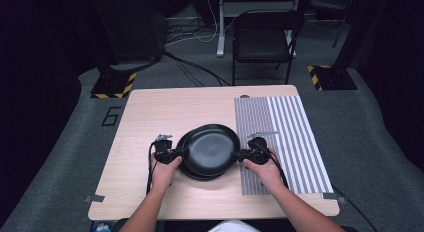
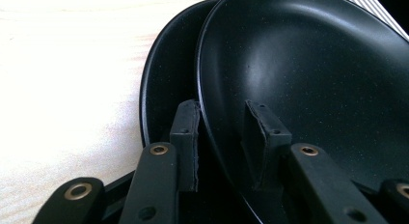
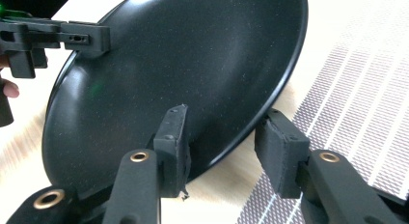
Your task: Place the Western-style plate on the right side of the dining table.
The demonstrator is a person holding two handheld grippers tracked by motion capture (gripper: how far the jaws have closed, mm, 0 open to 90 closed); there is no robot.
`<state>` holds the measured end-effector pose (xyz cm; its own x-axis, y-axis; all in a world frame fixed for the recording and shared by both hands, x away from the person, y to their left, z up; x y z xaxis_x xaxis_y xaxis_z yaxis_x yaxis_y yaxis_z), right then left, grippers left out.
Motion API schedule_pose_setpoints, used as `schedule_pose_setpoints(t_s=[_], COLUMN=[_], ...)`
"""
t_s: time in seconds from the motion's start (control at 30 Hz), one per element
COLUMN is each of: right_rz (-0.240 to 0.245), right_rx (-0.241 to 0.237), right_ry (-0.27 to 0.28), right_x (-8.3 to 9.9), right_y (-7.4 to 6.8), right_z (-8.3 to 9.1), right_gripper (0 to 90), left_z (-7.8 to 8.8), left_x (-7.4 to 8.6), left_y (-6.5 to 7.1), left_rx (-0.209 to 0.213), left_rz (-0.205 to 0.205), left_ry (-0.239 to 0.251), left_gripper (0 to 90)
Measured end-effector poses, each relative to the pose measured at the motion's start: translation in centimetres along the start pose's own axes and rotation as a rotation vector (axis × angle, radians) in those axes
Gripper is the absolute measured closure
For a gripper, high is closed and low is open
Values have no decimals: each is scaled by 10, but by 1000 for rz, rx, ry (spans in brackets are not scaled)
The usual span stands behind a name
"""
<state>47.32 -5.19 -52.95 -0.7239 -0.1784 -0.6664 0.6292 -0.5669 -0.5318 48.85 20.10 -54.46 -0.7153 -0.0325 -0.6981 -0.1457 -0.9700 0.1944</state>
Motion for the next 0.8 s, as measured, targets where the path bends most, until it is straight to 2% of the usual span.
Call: schedule_pose_setpoints(t_s=[0.07, 0.1, 0.2, 0.57, 0.7, 0.73, 0.8], right_rz=[-2, -24, -14, -44, -21, -34, -26], right_rx=[-2, -1, 4, 25, 57, 58, 60], right_ry=[2, -6, -14, -26, -45, -50, -47], right_x=[-1, -1, -4, -16, -26, -27, -29], right_y=[1, 0, 3, 12, 18, 18, 19], right_z=[1, 2, 1, -3, -8, -9, -10], right_gripper=[572, 582, 597, 648, 653, 655, 658], left_z=[0, 0, 0, -1, -1, -1, -1], left_x=[0, 0, 0, 0, 0, 0, 1], left_y=[0, 0, 0, -2, -3, -3, -3], left_rx=[0, 0, -1, 26, 31, 33, 33], left_rz=[0, 0, -2, 28, 39, 39, 36], left_ry=[0, 0, 0, 16, 24, 25, 25], left_gripper=[673, 673, 672, 678, 678, 679, 678])
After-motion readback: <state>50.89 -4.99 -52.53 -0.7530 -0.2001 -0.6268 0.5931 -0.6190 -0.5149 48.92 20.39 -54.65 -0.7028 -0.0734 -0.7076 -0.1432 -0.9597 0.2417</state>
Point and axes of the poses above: each handheld gripper's, and its own axes: z roughly backward along the jaws, x roughly out of its underside, y roughly to its right, the point moved 7 cm from there along -z, roughly forward along the jaws, and after that the axes turned 15 degrees about -x, right-handed, at the moved point
